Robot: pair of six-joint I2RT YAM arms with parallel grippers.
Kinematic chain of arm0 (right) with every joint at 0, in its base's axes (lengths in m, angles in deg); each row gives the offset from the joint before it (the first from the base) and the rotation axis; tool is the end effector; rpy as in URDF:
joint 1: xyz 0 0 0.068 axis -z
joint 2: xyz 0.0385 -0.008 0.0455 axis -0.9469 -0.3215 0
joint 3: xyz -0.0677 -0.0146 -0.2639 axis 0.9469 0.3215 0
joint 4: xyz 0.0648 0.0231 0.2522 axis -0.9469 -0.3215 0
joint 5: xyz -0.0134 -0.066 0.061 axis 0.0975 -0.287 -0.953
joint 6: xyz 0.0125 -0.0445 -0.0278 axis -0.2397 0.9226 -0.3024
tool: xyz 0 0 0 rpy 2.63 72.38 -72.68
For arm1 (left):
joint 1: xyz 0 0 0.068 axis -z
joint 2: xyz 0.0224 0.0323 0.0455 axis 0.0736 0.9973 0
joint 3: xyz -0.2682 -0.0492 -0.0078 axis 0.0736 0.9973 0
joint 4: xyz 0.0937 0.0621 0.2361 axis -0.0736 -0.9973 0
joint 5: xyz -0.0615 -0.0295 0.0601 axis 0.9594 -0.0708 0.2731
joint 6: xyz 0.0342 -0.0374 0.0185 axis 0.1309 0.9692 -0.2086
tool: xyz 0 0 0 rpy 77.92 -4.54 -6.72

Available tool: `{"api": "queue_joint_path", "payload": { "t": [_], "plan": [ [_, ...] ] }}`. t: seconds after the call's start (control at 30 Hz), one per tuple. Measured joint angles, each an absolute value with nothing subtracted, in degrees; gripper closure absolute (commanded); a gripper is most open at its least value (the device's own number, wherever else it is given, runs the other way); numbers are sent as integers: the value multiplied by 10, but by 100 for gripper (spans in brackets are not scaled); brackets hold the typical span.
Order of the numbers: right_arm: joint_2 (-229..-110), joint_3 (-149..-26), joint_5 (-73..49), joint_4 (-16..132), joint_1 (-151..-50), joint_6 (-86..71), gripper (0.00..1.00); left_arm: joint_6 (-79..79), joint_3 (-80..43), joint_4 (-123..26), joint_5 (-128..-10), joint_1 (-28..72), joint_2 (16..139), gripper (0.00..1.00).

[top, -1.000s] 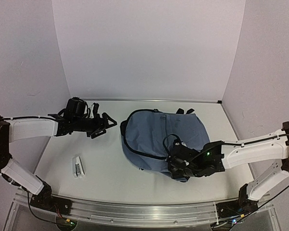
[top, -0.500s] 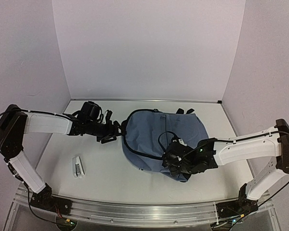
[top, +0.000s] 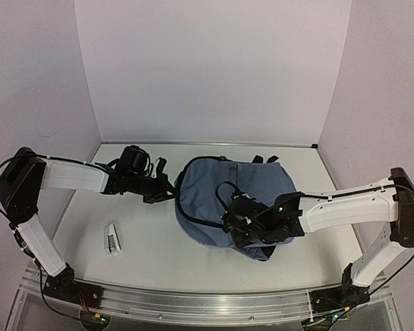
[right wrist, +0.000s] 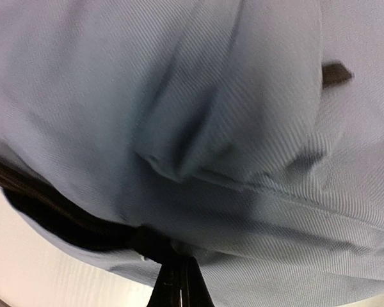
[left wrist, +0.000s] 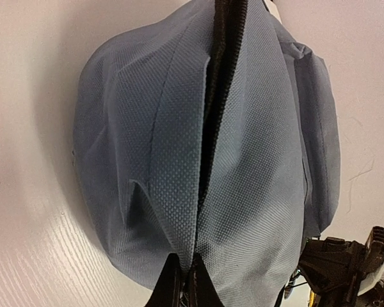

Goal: Pack the student bag
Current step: Zip the student bag at the center of the board.

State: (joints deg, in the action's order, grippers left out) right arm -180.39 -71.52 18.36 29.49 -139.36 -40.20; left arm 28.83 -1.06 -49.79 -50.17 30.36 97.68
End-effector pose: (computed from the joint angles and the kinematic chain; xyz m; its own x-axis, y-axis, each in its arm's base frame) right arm 0.1316 0.2912 0.2026 -0.7584 -0.3008 -0.5783 -0.3980 0.9162 0.0454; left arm 0.2805 -0.2133 0.1918 -0.9206 -0.0649 -0.3852 0.2556 0.6457 -0.7196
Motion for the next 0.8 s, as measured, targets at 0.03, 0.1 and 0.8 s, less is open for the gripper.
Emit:
{"api": "queue_joint_path", "payload": {
  "t": [0.03,0.1,0.8],
  "plan": [
    [-1804,-724,182,292,-1397,-396,100,287,-12,-497,-502,305,977,100],
    [-1804,-746,179,287,-1406,-382,100,287,-12,-496,-502,309,977,100],
    [-2005,-1028,170,290,-1427,-274,100,300,-13,-462,-517,327,987,98]
  ]
}}
